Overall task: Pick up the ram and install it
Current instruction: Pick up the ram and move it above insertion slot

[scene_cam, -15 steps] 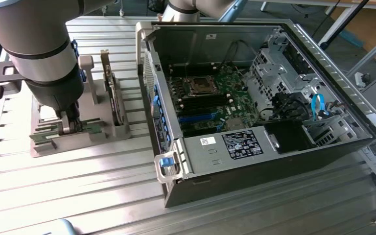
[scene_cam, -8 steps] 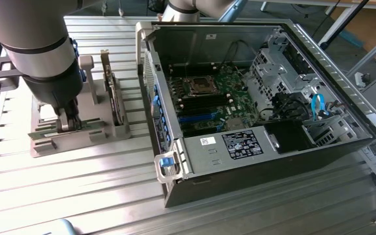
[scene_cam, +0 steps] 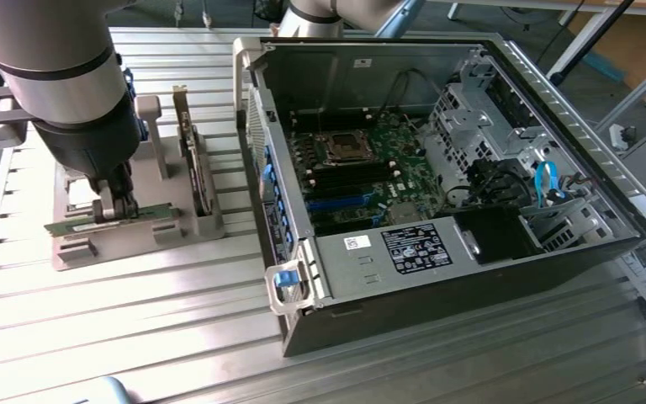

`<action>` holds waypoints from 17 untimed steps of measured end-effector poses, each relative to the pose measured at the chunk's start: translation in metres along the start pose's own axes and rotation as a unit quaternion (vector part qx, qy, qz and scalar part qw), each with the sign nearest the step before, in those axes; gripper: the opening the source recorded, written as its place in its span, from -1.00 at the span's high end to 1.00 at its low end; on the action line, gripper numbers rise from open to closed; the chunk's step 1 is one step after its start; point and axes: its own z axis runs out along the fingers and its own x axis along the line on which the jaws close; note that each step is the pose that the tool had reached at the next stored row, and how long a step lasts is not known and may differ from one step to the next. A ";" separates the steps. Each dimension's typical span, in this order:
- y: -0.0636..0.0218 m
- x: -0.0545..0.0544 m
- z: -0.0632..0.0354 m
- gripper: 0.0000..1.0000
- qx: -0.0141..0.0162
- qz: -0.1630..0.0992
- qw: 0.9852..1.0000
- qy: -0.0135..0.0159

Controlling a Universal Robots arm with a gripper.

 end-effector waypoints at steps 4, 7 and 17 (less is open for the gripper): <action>0.0000 0.000 -0.0035 0.76 0.000 0.000 1.000 0.000; 0.0000 0.000 -0.0057 0.76 0.000 0.000 1.000 0.000; 0.0000 0.000 -0.0113 0.76 0.000 0.000 1.000 0.000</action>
